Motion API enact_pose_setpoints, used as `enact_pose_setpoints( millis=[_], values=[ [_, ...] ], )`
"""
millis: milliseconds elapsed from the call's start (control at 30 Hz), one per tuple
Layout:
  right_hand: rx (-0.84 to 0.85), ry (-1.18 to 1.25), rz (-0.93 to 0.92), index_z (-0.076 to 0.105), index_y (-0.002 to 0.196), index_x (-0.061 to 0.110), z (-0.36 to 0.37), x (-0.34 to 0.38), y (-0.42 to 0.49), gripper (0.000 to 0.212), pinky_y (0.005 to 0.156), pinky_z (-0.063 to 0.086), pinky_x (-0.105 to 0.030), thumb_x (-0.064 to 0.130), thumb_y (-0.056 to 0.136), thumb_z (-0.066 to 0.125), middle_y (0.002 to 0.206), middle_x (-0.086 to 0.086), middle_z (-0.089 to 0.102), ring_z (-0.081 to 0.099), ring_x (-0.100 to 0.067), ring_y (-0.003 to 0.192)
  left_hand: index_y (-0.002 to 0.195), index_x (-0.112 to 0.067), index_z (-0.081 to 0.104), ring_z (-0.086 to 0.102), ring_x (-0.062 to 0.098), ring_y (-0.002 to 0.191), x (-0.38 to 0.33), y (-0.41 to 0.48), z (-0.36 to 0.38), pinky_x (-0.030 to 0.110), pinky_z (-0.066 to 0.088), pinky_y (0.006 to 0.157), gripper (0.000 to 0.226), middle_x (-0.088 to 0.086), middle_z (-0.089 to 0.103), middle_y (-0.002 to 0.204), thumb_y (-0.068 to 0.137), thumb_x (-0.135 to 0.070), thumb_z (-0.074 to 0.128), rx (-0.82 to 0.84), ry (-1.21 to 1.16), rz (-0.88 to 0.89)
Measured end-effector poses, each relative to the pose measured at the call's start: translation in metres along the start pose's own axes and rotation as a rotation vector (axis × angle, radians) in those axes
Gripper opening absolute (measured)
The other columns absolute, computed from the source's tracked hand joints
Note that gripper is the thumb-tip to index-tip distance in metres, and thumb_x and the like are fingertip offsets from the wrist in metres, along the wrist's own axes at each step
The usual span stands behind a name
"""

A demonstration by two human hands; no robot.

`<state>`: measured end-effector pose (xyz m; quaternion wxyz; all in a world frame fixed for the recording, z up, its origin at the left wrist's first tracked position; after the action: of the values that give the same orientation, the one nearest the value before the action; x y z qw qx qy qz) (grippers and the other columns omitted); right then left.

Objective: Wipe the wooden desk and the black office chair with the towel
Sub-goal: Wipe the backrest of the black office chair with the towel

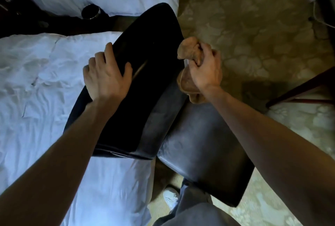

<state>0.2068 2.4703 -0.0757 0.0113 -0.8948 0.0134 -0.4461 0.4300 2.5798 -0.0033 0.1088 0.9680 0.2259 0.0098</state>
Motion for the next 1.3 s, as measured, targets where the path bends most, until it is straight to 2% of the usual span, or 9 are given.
enact_pose_setpoints(
  millis=[200,300,433,633,767,867,1000,1133,1300],
  values=[
    [0.158,-0.020,0.027,0.027,0.161,0.033,0.028,-0.012,0.060,0.076,0.105,0.043,-0.039,0.028,0.095,0.066,0.154,-0.011,0.034,0.050,-0.035,0.131,0.154,-0.005,0.032,0.057,0.045,0.109,0.000,0.010,0.009,0.056,0.045,0.090,0.075,0.026,0.058,0.127,0.097,-0.047,0.057,-0.033,0.105,0.027],
    [0.259,-0.076,-0.039,0.024,0.162,0.024,0.052,-0.018,0.053,0.080,0.105,0.044,-0.043,0.027,0.094,0.064,0.158,-0.011,0.031,0.050,-0.036,0.133,0.154,-0.005,0.033,0.057,0.044,0.107,-0.003,0.012,0.010,0.055,0.046,0.087,0.074,0.026,0.057,0.127,0.097,-0.046,0.056,-0.023,0.104,-0.001],
    [0.321,-0.093,-0.069,0.026,0.160,0.019,0.084,-0.026,-0.005,0.082,0.096,0.051,-0.047,0.029,0.090,0.068,0.158,-0.010,0.030,0.055,-0.038,0.125,0.155,-0.006,0.031,0.056,0.043,0.109,0.002,0.012,0.012,0.055,0.047,0.086,0.074,0.025,0.056,0.128,0.098,-0.047,0.054,-0.021,0.102,-0.022],
    [0.477,-0.070,-0.121,0.040,0.150,0.019,0.111,-0.026,-0.133,0.074,0.088,0.054,-0.041,0.032,0.084,0.069,0.148,-0.004,0.041,0.062,-0.032,0.113,0.154,-0.005,0.031,0.055,0.043,0.111,0.004,0.009,0.014,0.054,0.046,0.087,0.076,0.025,0.055,0.129,0.096,-0.048,0.053,-0.027,0.109,-0.013],
    [0.650,0.025,-0.117,0.049,0.147,0.030,0.089,-0.031,-0.158,0.065,0.100,0.050,-0.034,0.031,0.086,0.071,0.145,0.006,0.050,0.059,-0.022,0.124,0.155,-0.005,0.031,0.054,0.044,0.112,0.005,0.006,0.012,0.054,0.045,0.087,0.077,0.025,0.055,0.129,0.096,-0.048,0.054,-0.040,0.088,0.003],
    [0.468,0.202,0.028,0.059,0.137,0.037,0.052,-0.033,-0.113,0.058,0.102,0.051,-0.036,0.024,0.083,0.074,0.124,0.008,0.067,0.064,-0.013,0.114,0.155,-0.004,0.031,0.054,0.043,0.113,0.003,0.003,0.012,0.054,0.044,0.087,0.077,0.026,0.055,0.130,0.096,-0.048,0.053,-0.053,0.081,0.024],
    [0.212,0.138,0.062,0.058,0.139,0.030,0.019,-0.026,-0.016,0.056,0.101,0.050,-0.041,0.039,0.084,0.066,0.127,-0.001,0.067,0.062,-0.025,0.118,0.156,-0.005,0.030,0.053,0.042,0.117,0.003,0.002,0.013,0.053,0.044,0.092,0.079,0.024,0.055,0.132,0.095,-0.050,0.052,-0.058,0.080,0.015],
    [0.320,0.119,0.035,0.062,0.132,0.028,0.024,-0.009,0.018,0.043,0.089,0.047,-0.032,0.035,0.090,0.067,0.112,0.004,0.065,0.062,-0.022,0.110,0.155,-0.005,0.032,0.053,0.041,0.118,0.003,0.003,0.014,0.053,0.043,0.094,0.081,0.023,0.055,0.131,0.093,-0.053,0.052,-0.071,0.104,0.011],
    [0.457,0.010,0.017,0.060,0.127,0.026,0.076,-0.004,-0.080,0.038,0.080,0.052,-0.037,0.038,0.091,0.066,0.106,-0.008,0.074,0.070,-0.034,0.102,0.155,-0.005,0.031,0.052,0.041,0.120,0.007,0.005,0.016,0.053,0.042,0.096,0.084,0.022,0.054,0.133,0.091,-0.056,0.050,-0.062,0.115,0.008]
  ],
)
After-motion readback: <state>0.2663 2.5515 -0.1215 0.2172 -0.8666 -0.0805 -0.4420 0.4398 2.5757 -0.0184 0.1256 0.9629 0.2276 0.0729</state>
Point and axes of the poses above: each hand's wrist, its own y-axis towards the middle knuckle, its own z-axis out of the palm, x = y × z, the point moved 1 cm from there along y, towards the middle knuckle
